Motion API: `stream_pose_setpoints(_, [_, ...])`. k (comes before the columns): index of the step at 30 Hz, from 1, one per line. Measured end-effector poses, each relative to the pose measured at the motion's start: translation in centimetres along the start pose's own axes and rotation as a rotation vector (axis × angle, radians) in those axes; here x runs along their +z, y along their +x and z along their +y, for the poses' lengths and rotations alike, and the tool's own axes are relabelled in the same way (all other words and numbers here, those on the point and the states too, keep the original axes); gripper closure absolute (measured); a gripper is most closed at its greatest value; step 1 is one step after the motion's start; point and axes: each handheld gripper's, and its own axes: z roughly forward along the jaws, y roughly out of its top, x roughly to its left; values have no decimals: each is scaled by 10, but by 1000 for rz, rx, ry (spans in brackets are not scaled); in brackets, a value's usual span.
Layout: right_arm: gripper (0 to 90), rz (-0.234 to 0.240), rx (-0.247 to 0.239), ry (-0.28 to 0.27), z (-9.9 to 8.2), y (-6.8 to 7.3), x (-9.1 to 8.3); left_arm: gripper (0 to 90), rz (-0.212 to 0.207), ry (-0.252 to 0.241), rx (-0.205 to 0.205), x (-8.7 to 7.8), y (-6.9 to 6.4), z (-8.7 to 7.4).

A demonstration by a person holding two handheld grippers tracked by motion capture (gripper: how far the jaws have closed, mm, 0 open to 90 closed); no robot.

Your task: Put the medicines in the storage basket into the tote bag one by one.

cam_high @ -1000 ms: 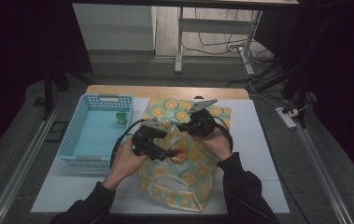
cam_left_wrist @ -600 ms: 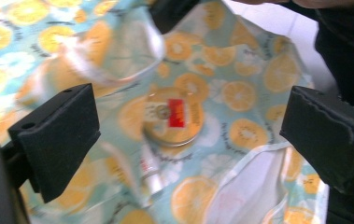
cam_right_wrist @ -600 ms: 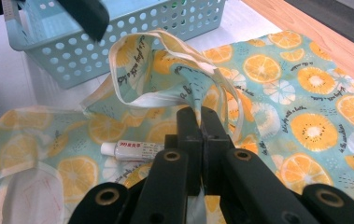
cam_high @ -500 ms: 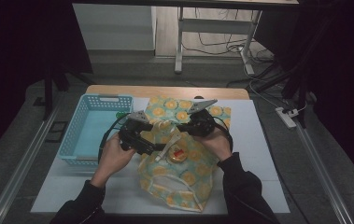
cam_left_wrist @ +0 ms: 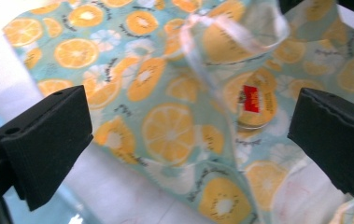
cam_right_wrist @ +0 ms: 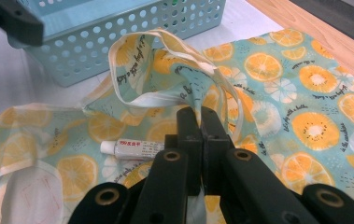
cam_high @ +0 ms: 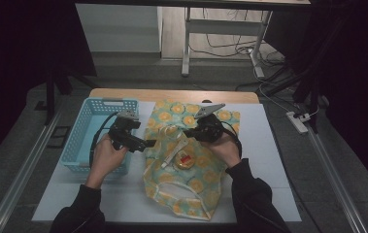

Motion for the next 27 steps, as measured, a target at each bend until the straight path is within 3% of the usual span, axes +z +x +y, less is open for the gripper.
stream_pose_setpoints(5, [895,0,-4,-4,0,0,-1,0,29,7,-38,-4,12,-4])
stream_pose_setpoints(11, [895,0,-1,-3,0,0,0,0,88,37,-34,-8,24,-7])
stream_pose_setpoints(19, [896,3,0,4,0,0,0,0,149,31,-61,-18,45,-12])
stream_pose_setpoints(27, [896,5,-2,3,1,1,1,0,192,22,-114,-22,68,-14])
